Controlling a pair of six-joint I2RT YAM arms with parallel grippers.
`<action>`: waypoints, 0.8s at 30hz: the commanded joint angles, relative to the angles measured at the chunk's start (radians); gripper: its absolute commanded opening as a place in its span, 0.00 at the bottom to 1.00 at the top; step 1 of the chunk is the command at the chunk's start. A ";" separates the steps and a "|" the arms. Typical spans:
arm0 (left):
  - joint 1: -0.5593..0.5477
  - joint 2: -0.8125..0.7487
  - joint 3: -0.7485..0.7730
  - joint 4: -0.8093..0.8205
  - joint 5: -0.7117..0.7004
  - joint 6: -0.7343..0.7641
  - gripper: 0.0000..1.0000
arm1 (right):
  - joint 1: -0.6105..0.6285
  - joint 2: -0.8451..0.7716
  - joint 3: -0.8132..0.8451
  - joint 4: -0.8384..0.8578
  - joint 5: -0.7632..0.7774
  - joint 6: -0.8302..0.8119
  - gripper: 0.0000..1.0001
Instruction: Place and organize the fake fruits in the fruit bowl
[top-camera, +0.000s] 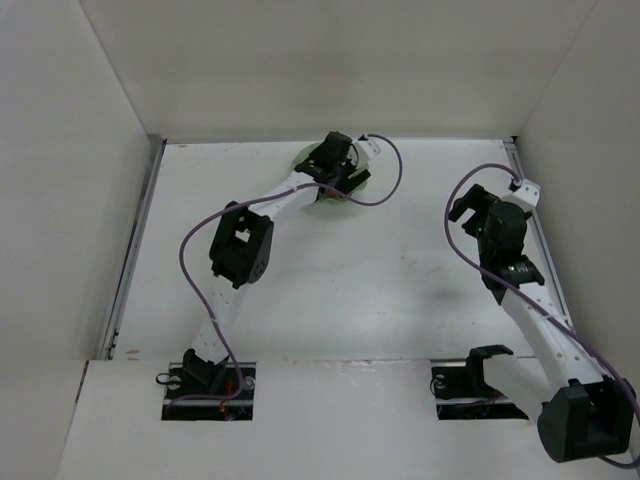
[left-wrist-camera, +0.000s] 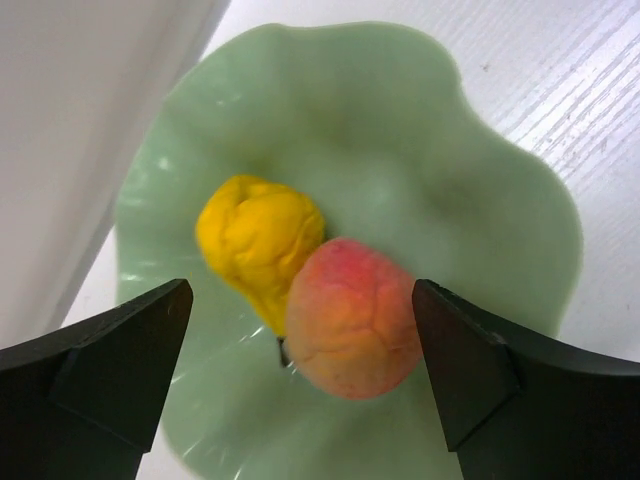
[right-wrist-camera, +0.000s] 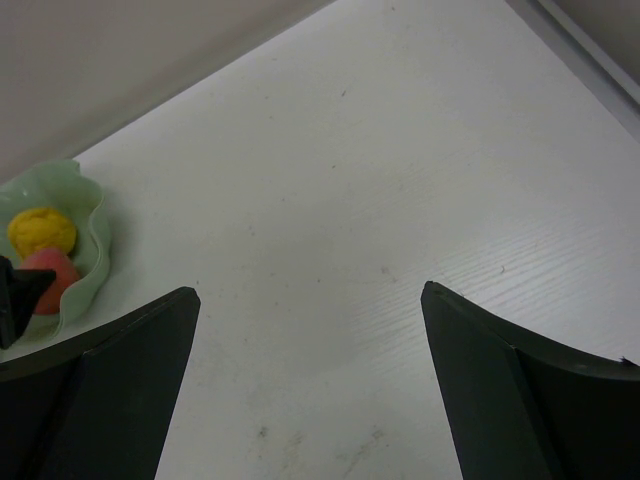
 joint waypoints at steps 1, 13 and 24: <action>0.022 -0.234 -0.065 0.052 -0.044 0.003 0.98 | 0.002 -0.030 -0.012 0.022 0.019 -0.010 1.00; 0.526 -0.635 -0.450 -0.286 0.092 -0.334 1.00 | -0.019 -0.052 -0.035 0.025 -0.034 0.028 1.00; 0.987 -0.829 -0.844 -0.092 0.097 -0.465 0.98 | -0.047 -0.019 -0.033 0.019 -0.093 0.050 1.00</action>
